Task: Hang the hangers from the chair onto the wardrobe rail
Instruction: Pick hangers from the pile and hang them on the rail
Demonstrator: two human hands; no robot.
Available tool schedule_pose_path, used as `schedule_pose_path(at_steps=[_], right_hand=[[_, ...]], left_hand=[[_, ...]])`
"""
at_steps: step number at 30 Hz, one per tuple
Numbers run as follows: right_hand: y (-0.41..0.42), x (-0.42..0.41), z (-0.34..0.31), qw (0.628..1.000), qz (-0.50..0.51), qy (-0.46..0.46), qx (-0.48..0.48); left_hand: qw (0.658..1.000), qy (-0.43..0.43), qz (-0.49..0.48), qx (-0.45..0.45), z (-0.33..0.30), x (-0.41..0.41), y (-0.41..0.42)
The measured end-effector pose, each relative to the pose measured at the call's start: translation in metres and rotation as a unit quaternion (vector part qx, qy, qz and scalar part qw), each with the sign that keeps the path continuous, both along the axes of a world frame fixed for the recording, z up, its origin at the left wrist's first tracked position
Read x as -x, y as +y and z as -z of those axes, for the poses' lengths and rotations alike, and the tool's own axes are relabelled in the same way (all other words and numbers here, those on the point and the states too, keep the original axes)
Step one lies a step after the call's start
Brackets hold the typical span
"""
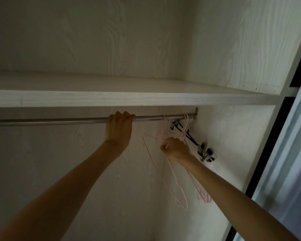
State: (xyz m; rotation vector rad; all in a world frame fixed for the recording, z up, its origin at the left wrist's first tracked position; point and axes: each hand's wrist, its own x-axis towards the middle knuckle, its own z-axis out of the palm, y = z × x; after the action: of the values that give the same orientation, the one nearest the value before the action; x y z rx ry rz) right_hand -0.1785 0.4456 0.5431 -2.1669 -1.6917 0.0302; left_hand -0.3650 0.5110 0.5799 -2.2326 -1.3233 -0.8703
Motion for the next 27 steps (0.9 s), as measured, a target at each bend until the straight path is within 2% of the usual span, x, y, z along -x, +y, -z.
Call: schedule_pose_path(at_steps=[2,4,6,9,11,14,19,27], right_hand=[[-0.004,-0.005,-0.013,0.993,0.003,-0.072,-0.097],[-0.004,-0.009,-0.032,0.972,-0.007,-0.091,-0.217],[0.004,-0.015,-0.049,0.957,-0.045,-0.106,-0.268],[0.022,-0.022,-0.059,0.958,-0.092,-0.21,-0.17],[0.032,-0.025,-0.057,0.954,-0.112,-0.248,-0.127],[0.034,-0.034,-0.053,0.947,-0.108,-0.262,-0.15],[0.032,-0.063,-0.05,0.921,-0.069,-0.348,-0.161],[0.024,-0.083,-0.052,0.895,0.004,-0.427,-0.13]], left_hand=[[1.0,-0.005,-0.012,-0.005,0.001,-0.003,-0.002],[1.0,-0.007,-0.025,-0.007,0.002,-0.006,-0.004],[0.999,-0.012,-0.03,-0.005,0.004,-0.009,-0.005],[0.999,-0.008,-0.032,-0.006,0.003,-0.01,-0.004],[0.999,-0.007,-0.035,-0.007,0.004,-0.008,-0.003],[0.999,-0.011,-0.033,0.002,0.002,-0.009,-0.005],[0.999,-0.021,-0.046,-0.001,0.006,-0.009,-0.006],[0.998,-0.032,-0.045,-0.039,0.012,-0.014,-0.003]])
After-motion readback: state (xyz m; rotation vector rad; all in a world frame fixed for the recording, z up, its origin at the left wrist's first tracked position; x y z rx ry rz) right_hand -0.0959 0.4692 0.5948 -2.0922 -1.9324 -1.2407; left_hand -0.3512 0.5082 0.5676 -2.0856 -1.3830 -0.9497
